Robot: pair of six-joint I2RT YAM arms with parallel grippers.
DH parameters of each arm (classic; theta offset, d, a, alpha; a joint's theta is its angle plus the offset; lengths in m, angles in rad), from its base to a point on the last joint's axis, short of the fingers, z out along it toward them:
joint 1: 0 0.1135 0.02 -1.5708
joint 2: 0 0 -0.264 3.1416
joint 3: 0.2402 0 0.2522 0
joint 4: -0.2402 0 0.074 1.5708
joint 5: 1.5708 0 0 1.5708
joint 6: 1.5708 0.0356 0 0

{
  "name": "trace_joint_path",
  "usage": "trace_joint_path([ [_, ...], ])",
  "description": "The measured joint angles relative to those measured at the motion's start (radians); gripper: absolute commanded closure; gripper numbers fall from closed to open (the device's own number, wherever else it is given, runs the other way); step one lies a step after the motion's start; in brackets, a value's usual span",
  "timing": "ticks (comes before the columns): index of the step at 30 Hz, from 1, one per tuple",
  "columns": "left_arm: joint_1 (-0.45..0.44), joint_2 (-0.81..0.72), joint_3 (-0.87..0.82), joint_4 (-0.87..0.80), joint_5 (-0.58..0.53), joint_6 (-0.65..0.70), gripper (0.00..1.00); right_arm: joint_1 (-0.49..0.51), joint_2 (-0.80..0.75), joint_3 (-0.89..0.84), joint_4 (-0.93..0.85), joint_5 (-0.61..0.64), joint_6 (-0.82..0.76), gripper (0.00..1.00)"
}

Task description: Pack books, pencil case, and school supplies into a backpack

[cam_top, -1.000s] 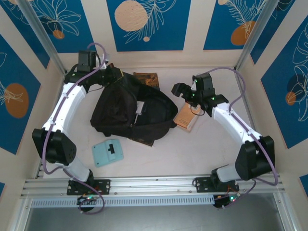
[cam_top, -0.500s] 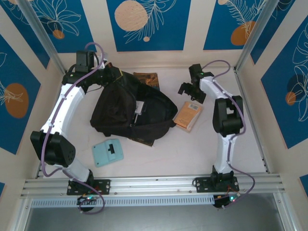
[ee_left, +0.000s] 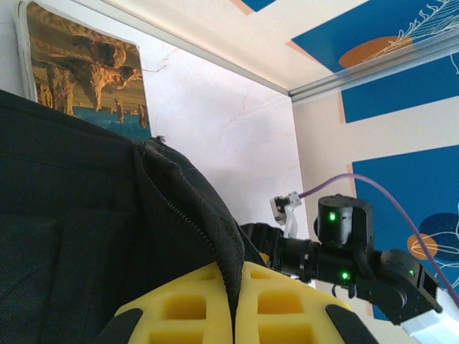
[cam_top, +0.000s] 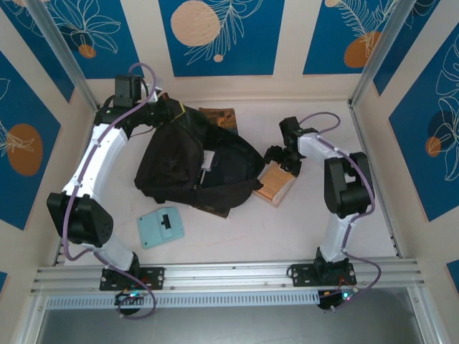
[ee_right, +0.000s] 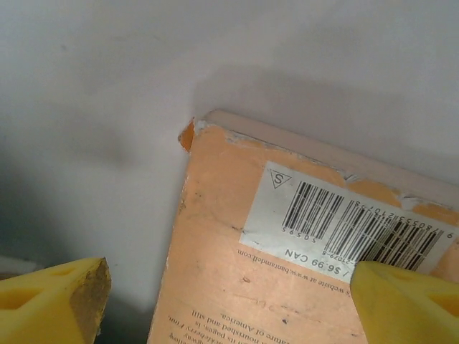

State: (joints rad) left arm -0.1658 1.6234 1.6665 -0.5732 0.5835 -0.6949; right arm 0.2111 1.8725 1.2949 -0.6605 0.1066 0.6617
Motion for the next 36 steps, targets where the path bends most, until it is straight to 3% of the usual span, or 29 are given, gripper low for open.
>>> trace_joint_path([
  [10, 0.001, 0.001, -0.004, 0.005, -0.002, -0.003, 1.00, -0.049, -0.206, -0.262, 0.110, -0.088, 0.145, 0.17],
  [18, 0.079, -0.023, -0.004, -0.024, -0.060, 0.013, 1.00, -0.062, -0.343, -0.322, 0.054, 0.050, 0.178, 0.19],
  [29, 0.152, -0.069, 0.037, -0.063, -0.179, 0.051, 1.00, -0.044, -0.397, -0.344, 0.050, 0.078, 0.192, 0.19],
  [36, 0.141, -0.011, 0.044, -0.040, -0.100, 0.050, 1.00, 0.025, -0.406, -0.344, 0.060, 0.047, 0.137, 0.21],
])
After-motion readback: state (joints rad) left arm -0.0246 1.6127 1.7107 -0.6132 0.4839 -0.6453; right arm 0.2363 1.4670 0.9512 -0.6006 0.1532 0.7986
